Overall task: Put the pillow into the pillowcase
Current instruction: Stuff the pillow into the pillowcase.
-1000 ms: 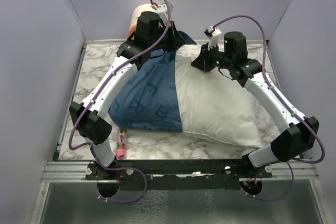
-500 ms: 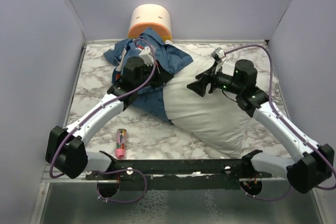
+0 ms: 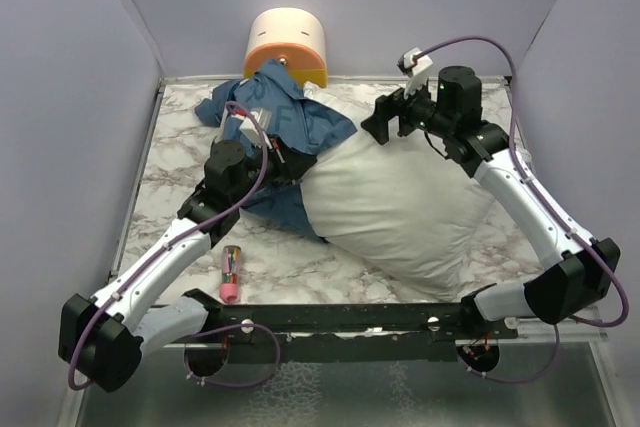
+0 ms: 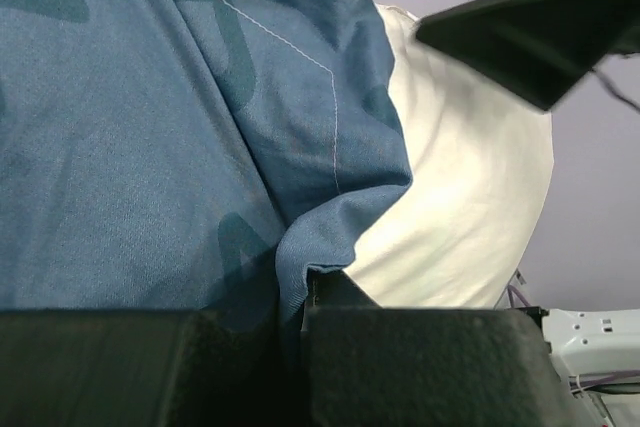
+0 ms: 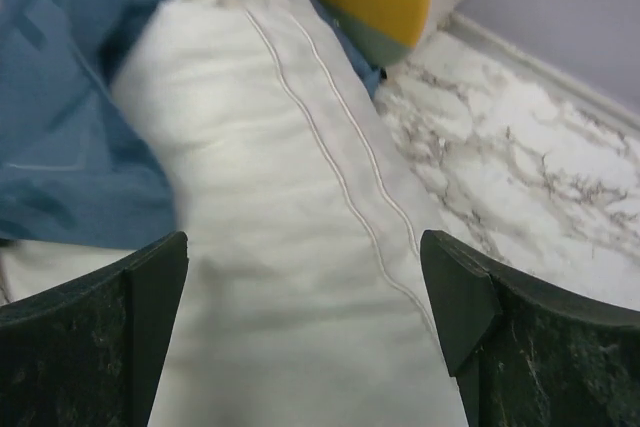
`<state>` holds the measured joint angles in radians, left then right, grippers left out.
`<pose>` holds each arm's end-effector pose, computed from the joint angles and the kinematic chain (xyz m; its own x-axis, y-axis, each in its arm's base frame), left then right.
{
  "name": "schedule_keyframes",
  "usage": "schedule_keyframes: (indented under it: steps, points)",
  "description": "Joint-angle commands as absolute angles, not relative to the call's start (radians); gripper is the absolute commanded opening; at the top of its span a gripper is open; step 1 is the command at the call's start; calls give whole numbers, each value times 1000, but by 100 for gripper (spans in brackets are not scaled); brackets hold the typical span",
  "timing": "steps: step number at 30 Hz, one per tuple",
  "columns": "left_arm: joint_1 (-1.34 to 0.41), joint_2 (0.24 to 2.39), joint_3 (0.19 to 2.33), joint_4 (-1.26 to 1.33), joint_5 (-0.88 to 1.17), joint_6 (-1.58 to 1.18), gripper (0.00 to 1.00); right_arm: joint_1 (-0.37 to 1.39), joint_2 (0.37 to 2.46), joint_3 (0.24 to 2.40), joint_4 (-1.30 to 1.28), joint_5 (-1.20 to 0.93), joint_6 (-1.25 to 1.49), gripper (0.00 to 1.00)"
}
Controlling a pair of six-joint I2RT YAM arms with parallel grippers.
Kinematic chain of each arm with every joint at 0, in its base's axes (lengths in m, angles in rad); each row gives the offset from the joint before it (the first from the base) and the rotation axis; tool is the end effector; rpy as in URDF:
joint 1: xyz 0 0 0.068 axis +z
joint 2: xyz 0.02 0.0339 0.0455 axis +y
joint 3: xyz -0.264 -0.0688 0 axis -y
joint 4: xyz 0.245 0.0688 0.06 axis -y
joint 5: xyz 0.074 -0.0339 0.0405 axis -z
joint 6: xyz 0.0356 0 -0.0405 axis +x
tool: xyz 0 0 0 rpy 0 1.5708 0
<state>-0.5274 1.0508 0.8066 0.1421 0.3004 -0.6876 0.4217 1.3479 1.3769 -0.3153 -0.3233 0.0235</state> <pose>0.2094 -0.1342 0.3306 -0.5346 -0.3902 -0.7496 0.5122 0.5559 -0.6547 0.2765 0.1365 0.4076 -0.2732 -0.0982 -0.9569 -0.6599 0.7429 0.1122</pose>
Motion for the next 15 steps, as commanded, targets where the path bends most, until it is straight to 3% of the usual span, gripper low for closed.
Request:
schedule_keyframes:
  steps: [1,5,9,13,15]
  points:
    - [-539,971,759,97,323,-713,0,416,1384,1363,-452,-358,-70,99]
    - [-538,909,729,102,310,-720,0,417,1450,1339,-522,-486,-77,94]
    - [-538,850,710,100,292,-721,0,423,1469,1292,-499,-623,-25,61]
    - [-539,818,709,125,267,-749,0,440,1421,1231,-428,-657,30,16]
    - [-539,814,713,168,264,-782,0,444,1389,1204,-390,-671,56,3]
